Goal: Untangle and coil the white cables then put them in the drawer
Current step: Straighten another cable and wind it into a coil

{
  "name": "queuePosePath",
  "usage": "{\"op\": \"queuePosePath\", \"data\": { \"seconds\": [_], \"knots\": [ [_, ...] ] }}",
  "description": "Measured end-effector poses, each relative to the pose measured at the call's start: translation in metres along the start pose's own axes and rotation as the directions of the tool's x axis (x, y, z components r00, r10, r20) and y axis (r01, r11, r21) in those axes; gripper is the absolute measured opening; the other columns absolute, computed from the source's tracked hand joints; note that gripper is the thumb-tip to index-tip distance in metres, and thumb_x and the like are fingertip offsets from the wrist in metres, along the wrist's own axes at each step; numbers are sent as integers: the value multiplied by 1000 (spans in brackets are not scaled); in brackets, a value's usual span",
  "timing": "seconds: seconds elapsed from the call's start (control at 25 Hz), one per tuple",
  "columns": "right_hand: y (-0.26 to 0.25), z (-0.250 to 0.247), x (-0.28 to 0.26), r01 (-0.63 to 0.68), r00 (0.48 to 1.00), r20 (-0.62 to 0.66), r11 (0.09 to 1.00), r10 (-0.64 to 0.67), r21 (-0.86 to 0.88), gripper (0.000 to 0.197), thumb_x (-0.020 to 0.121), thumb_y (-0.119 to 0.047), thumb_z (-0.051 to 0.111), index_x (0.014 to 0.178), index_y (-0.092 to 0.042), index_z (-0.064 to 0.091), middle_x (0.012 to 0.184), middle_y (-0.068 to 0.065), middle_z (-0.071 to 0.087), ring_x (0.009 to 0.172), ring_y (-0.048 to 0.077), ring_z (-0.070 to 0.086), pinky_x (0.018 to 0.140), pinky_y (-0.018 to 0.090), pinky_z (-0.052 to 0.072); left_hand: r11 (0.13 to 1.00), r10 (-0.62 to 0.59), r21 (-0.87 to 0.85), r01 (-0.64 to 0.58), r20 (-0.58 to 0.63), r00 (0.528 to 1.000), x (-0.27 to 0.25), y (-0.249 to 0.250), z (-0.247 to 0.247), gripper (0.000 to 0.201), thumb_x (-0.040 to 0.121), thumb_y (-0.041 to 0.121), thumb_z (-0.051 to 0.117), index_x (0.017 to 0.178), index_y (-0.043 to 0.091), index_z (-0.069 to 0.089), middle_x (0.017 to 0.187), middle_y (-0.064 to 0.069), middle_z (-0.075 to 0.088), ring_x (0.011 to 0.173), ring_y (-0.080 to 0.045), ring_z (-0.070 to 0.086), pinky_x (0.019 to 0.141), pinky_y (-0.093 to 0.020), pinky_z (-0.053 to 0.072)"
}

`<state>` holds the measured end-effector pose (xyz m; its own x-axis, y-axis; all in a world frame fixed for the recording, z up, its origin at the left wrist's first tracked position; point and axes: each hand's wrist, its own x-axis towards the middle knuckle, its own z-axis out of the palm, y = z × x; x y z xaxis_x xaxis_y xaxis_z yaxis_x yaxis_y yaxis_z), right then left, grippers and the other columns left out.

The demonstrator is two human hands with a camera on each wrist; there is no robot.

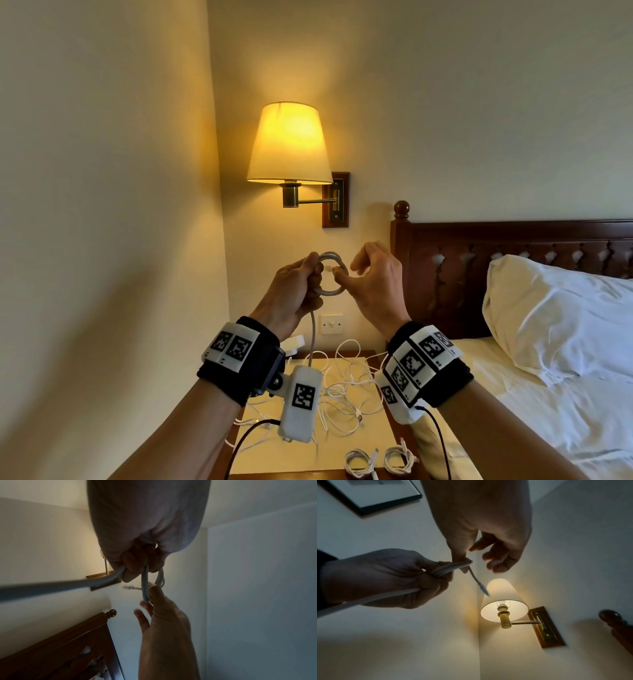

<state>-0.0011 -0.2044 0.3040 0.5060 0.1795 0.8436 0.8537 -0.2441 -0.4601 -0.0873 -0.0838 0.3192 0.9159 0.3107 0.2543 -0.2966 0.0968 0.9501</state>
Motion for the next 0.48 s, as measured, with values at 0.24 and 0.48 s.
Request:
{"op": "queuePosePath", "data": {
  "seconds": [0.24,0.48],
  "knots": [
    [1,-2,1,-207,926,365,939,97,275,20,97,-28,55,113,-18,47,71,-2,64,60,3,60,61,20,47,999,37,17,-37,-4,999,2,6,-1,34,102,33,40,73,17,50,58,5,33,52,-10,31,51,-24,30],
    [4,-7,-10,-392,856,495,813,151,429,34,104,-33,37,98,-12,62,60,-1,41,52,12,36,51,25,36,999,51,16,-50,-80,996,4,6,-5,33,101,32,43,73,16,53,55,6,36,52,-10,33,52,-25,30]
  ]
}}
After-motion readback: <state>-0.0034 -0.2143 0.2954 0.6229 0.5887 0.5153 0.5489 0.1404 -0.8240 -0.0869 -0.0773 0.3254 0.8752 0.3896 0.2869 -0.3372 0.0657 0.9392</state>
